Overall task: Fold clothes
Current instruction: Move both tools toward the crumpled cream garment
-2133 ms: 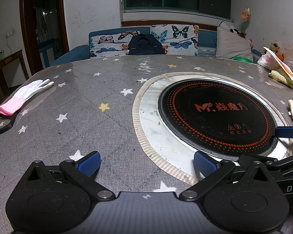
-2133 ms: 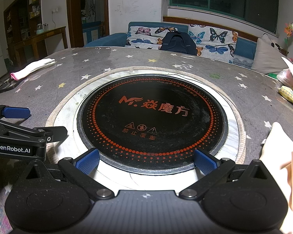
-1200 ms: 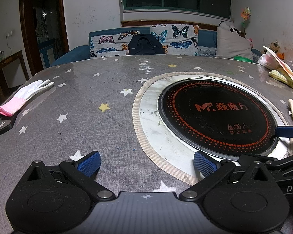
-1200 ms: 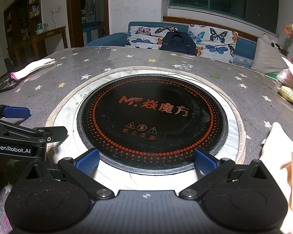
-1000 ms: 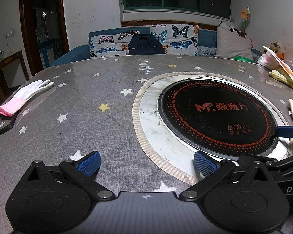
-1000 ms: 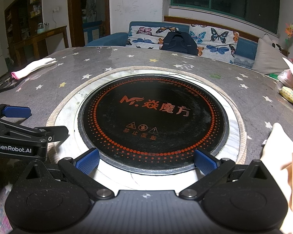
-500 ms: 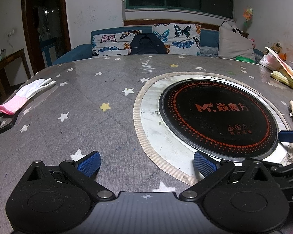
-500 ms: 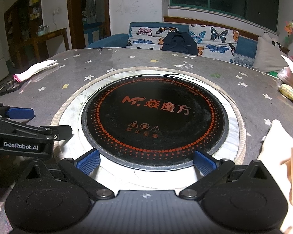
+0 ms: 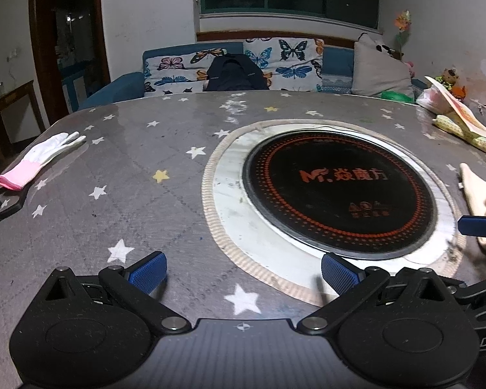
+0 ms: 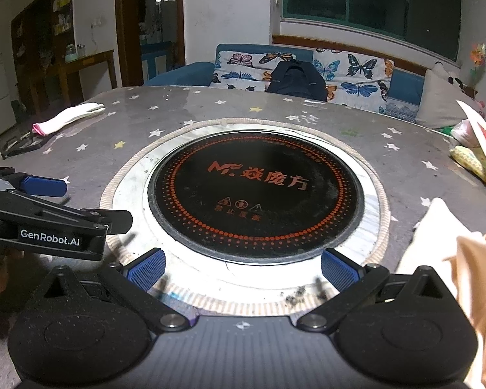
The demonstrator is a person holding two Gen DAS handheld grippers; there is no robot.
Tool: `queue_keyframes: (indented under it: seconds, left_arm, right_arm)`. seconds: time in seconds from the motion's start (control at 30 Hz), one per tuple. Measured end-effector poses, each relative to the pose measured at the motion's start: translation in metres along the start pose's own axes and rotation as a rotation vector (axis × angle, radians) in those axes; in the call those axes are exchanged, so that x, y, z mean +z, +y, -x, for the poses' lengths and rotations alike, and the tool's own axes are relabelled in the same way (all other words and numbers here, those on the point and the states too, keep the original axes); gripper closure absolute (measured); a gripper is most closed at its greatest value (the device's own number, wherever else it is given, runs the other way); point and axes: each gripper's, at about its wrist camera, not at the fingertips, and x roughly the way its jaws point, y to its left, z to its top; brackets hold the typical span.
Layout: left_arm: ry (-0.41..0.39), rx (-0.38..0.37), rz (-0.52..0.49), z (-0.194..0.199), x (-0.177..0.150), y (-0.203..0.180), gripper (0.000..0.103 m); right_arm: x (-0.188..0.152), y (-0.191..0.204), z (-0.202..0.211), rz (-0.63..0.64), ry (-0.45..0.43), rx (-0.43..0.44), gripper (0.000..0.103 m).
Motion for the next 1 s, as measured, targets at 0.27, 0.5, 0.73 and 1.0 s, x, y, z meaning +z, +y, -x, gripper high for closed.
queue_keyframes:
  seconds: [0.27,0.5,0.73,1.0]
  left_arm:
    - [0.007,-0.047,-0.036,0.013,0.000,-0.019,0.000]
    - [0.014,-0.094,-0.060,0.019,0.004,-0.036,0.000]
    - [0.024,-0.141,-0.081,0.023,0.008,-0.053,0.000]
    - [0.047,-0.186,-0.123,0.025,0.009,-0.077,0.000]
  right_arm:
    - [-0.008,-0.006,0.023,-0.012,-0.022,-0.017,0.000]
    - [-0.020,-0.018,0.046,-0.024,-0.038,-0.033,0.000]
    - [-0.031,-0.033,0.070,-0.049,-0.057,-0.056,0.000]
    - [-0.038,-0.048,0.093,-0.082,-0.078,-0.079,0.000]
